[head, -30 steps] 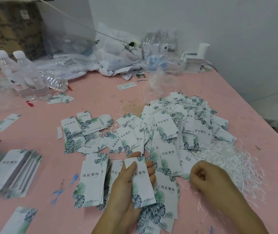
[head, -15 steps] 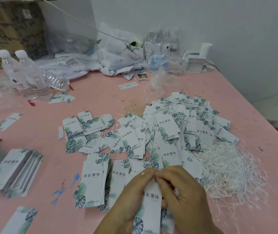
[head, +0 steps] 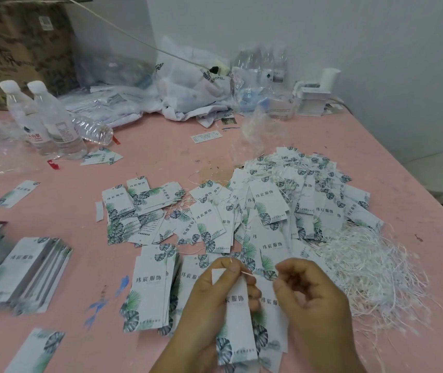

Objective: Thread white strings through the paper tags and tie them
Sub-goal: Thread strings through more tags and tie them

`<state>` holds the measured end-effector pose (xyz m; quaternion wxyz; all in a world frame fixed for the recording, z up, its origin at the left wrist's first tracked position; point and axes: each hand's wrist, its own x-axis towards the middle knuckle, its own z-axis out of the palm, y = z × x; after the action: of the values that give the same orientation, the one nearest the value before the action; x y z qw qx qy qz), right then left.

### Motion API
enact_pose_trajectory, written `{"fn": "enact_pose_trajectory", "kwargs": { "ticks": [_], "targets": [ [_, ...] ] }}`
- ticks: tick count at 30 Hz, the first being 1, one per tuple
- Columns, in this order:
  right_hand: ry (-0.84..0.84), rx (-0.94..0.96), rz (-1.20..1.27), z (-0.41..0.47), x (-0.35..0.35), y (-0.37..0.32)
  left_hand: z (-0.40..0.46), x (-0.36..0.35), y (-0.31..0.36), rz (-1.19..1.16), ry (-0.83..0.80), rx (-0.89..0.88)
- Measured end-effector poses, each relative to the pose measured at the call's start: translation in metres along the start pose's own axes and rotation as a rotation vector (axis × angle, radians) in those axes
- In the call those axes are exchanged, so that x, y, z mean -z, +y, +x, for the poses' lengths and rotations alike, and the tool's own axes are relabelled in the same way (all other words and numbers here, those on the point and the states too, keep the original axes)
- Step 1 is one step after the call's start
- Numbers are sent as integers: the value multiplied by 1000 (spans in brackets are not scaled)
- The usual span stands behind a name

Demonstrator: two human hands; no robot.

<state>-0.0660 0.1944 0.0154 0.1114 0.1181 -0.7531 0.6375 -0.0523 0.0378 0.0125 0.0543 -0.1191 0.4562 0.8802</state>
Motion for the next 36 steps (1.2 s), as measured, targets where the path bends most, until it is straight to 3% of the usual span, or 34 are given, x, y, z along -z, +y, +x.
{"fn": "enact_pose_trajectory", "kwargs": {
  "ticks": [8, 12, 17, 20, 23, 32, 36],
  "targets": [
    [80, -346, 326, 21, 21, 14, -3, -5, 10, -152, 219, -108],
    [89, -399, 261, 23, 23, 16, -3, -3, 9, -113, 230, -164],
    [6, -184, -119, 15, 12, -2, -7, -2, 5, 90, 126, -109],
    [-139, -8, -155, 5, -6, -19, -10, -6, -4, 261, -8, -123],
    [-164, 75, -143, 1, -19, -23, -13, -10, -7, 411, -75, -170],
    [-120, 14, -136, 2, -21, -14, -16, -14, -5, 492, -105, -172],
    [-88, -216, 153, 3, -12, -8, -16, -15, -2, 347, -97, -95]
  ]
}}
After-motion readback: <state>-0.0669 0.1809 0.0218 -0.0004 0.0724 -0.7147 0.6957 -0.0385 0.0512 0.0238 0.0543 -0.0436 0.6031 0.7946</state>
